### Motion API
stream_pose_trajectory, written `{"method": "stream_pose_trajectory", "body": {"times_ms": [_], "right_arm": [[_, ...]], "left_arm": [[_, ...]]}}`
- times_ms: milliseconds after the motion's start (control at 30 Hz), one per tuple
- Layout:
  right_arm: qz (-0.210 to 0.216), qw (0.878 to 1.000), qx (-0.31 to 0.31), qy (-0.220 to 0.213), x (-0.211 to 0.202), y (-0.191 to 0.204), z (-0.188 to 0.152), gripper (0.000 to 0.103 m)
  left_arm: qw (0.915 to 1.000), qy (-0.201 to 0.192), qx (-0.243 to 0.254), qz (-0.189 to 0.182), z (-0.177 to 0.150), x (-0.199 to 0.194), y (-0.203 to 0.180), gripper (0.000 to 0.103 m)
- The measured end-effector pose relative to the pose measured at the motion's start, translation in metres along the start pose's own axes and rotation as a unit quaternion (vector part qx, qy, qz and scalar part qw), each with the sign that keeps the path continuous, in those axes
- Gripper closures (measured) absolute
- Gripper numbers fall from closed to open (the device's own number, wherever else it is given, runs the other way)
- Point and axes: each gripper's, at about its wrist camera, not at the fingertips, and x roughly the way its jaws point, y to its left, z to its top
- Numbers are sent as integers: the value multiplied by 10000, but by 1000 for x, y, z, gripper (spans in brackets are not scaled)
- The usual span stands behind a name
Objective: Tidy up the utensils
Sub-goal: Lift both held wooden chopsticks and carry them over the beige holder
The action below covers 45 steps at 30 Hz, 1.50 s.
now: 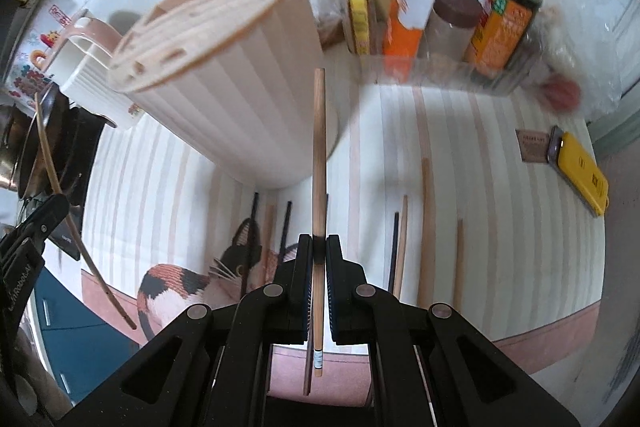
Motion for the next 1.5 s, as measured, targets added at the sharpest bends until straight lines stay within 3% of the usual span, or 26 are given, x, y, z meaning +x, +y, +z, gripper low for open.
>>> {"method": "stream_pose_trajectory", "body": {"times_ms": [367,600,833,1167,1367,1500], "right_arm": [[175,9979,-221,-582,-60,13,35,96],[251,9935,-242,-1080,-106,16,69,96],[221,9860,-113,-1651,-145,14,118,96],[257,9740,161,-2245,-154,25,188,96],[417,9701,409,-2355,-125,31,211,96],[544,9656,477,-2498,-111,34,215,96]], "left_arm": [[9984,-423,-95,-350,34,-44,-5,99],[9931,-854,-326,-741,71,-81,-1,99],[9866,-1278,-506,-879,122,-98,-4,99],[9774,-1364,-1001,-1264,185,-62,-11,99],[9738,-1288,-1345,-1301,199,-23,-16,99],[9768,-1190,-1330,-1185,201,3,-19,99]]}}
